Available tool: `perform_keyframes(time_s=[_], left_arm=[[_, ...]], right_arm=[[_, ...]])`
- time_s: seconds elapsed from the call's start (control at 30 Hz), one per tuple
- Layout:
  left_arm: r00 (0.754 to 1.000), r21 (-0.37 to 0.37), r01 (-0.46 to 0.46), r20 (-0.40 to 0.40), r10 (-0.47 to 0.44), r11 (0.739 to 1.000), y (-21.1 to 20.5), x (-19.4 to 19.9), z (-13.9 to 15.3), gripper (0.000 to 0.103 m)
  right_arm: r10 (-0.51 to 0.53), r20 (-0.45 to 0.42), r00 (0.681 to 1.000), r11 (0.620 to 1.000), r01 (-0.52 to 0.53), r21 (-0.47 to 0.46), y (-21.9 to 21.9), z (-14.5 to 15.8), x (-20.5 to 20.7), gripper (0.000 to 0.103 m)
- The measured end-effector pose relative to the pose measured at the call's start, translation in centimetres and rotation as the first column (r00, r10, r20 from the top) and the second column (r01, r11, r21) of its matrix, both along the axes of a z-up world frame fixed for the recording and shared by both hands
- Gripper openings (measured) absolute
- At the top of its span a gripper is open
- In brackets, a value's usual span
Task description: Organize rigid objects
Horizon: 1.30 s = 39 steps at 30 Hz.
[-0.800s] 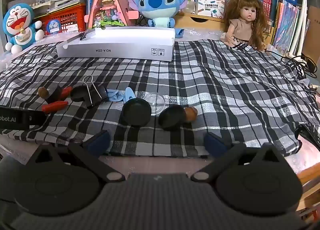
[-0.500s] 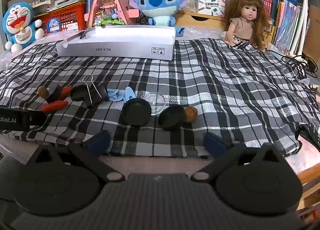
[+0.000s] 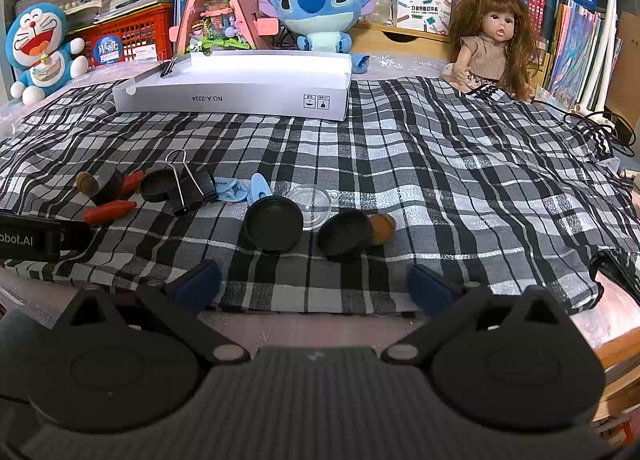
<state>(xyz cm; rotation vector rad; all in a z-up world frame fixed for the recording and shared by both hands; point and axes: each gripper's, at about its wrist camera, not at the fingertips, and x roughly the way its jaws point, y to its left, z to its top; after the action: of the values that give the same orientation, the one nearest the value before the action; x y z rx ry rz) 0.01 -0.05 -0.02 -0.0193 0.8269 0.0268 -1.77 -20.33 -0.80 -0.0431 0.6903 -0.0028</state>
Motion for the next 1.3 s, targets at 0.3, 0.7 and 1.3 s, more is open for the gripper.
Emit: perform_keyframes(time_s=[0.3,0.7,1.3], left_arm=[[1.000,0.001,0.000,0.000,0.000,1.000,0.00,0.00,0.00,0.103],[1.000,0.001,0.000,0.000,0.000,1.000,-0.01,0.01,0.00,0.103],[1.000,0.002,-0.001,0.003,0.001,1.000,-0.01,0.00,0.00,0.103]], right_arm=[[-0.001,0.000,1.000,1.000,0.001,-0.001,0.03,-0.01,-0.05,0.103],[-0.004,0.002,1.000,1.000,0.004,-0.002,0.00,0.15,-0.24,0.103],[-0.003,0.002,1.000,1.000,0.003,-0.003,-0.01,0.18,-0.32,0.103]])
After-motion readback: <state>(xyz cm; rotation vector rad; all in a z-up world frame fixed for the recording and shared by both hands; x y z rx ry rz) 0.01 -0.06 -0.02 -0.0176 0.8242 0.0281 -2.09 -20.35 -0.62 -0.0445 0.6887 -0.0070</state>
